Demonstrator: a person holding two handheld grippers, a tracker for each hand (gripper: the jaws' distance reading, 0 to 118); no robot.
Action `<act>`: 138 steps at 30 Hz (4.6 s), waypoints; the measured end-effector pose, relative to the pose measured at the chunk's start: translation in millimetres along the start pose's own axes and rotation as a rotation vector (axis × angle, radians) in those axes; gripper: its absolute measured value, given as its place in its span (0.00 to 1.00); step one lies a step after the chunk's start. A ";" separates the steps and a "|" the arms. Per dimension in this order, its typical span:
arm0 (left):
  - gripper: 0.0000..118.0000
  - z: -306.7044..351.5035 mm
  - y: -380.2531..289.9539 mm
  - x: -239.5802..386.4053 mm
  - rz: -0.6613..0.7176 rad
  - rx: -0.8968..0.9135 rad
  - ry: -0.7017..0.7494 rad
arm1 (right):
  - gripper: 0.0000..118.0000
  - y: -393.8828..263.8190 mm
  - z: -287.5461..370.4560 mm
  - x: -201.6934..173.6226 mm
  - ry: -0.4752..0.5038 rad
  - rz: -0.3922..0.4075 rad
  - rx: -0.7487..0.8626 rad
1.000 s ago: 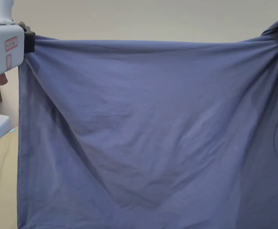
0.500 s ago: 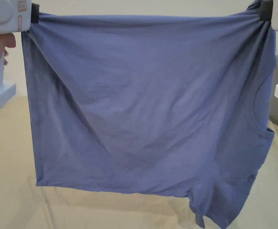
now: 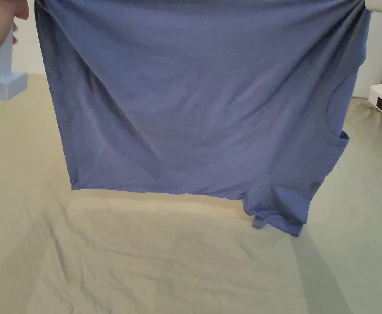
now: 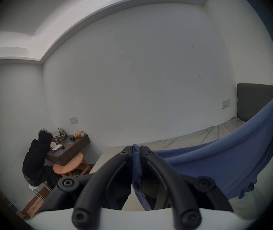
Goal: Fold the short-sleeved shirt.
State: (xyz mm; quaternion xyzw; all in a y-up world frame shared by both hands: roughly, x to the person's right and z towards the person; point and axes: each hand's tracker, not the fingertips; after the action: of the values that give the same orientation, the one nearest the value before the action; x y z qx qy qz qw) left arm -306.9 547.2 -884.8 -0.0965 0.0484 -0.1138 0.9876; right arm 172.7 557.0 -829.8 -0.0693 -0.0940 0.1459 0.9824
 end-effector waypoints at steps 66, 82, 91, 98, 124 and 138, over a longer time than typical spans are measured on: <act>0.56 322.1 -287.2 28.0 0.113 -0.227 -0.195 | 0.64 -241.8 330.4 -55.7 0.255 -0.066 -0.401; 0.00 205.9 -273.6 81.3 0.056 -0.178 -0.205 | 0.01 -215.8 269.1 -131.3 0.240 -0.002 -0.240; 0.23 13.9 -373.7 67.8 0.045 -0.574 -0.140 | 0.01 -259.5 225.2 -114.7 0.195 0.014 -0.368; 0.92 -56.1 -421.4 65.2 -0.004 -0.679 -0.123 | 0.01 -284.7 207.7 -94.2 0.139 0.012 -0.454; 0.01 107.4 -333.8 34.3 -0.012 -0.414 -0.184 | 0.94 -383.2 28.5 -33.0 0.190 -0.099 -0.929; 0.01 156.9 -365.4 31.2 -0.086 -0.495 -0.176 | 0.04 -432.7 2.3 -64.4 0.298 -0.094 -0.997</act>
State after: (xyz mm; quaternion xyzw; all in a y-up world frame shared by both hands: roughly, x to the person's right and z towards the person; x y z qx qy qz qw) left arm -336.9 219.0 -660.2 -0.3464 -0.0155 -0.1313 0.9287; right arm 230.1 127.8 -767.4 -0.5444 -0.0141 0.0278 0.8382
